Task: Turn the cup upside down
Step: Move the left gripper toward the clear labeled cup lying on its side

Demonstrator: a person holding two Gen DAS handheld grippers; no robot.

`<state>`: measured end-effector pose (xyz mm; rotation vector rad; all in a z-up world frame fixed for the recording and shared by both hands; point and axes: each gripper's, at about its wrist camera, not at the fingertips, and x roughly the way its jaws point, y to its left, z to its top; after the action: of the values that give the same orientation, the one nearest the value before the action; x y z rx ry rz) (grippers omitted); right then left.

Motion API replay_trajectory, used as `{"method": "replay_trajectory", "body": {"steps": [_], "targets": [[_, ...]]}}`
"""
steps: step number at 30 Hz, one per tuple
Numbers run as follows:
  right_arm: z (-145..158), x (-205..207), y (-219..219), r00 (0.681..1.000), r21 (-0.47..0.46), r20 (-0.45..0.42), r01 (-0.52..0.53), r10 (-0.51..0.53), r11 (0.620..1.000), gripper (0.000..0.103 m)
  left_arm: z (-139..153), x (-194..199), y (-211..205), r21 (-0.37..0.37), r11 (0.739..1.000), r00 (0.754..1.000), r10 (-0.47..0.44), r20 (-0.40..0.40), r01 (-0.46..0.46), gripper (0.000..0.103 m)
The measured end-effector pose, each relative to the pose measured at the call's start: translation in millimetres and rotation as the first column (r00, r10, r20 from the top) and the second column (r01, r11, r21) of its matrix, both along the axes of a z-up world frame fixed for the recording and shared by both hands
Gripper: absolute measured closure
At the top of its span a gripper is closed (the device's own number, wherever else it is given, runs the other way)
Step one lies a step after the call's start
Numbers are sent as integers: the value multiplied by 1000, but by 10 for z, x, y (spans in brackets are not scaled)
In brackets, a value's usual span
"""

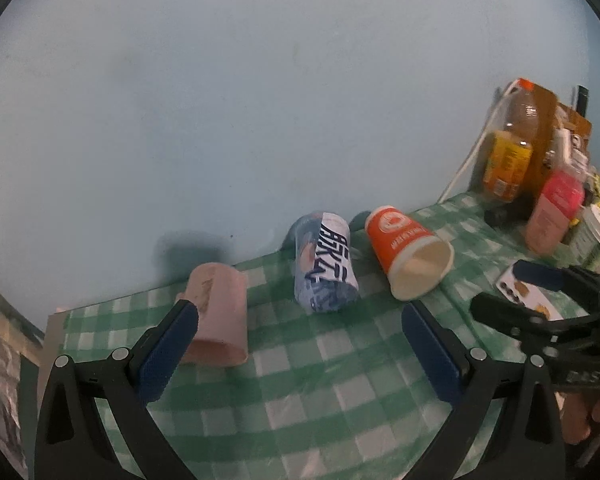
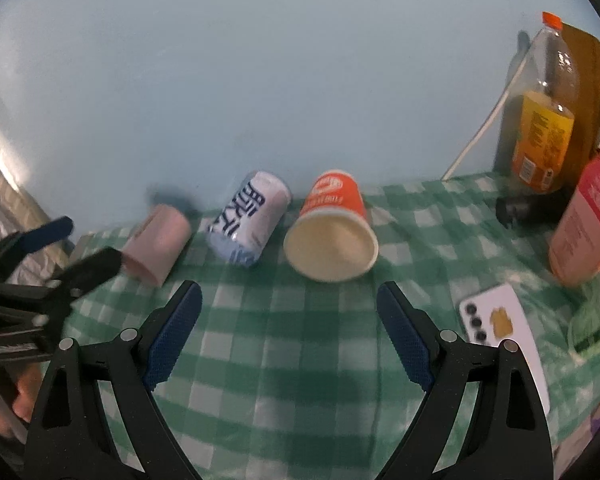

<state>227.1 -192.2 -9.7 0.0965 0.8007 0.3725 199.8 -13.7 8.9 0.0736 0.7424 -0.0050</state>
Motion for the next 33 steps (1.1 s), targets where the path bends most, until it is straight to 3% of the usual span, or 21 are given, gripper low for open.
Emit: {"method": "replay_trajectory", "body": {"steps": [7, 12, 16, 23, 33], "targets": [[-31, 408, -52, 998, -72, -49, 29, -33, 997, 15, -204, 502, 39, -65, 997, 996, 31, -87, -37, 0], [-133, 628, -186, 992, -20, -113, 52, -54, 998, 15, -403, 781, 44, -69, 995, 987, 67, -149, -78, 0], [-212, 742, -269, 985, 24, -154, 81, -77, 996, 15, -502, 930, -19, -67, 996, 985, 47, -167, -59, 0], [-280, 813, -353, 981, 30, -171, 103, -97, 994, 15, -648, 1159, -239, -4, 1000, 980, 14, -199, -15, 0], [-268, 755, -334, 984, 37, -161, 81, -74, 996, 15, -848, 1378, -183, -43, 999, 959, 13, -282, -27, 3]]}}
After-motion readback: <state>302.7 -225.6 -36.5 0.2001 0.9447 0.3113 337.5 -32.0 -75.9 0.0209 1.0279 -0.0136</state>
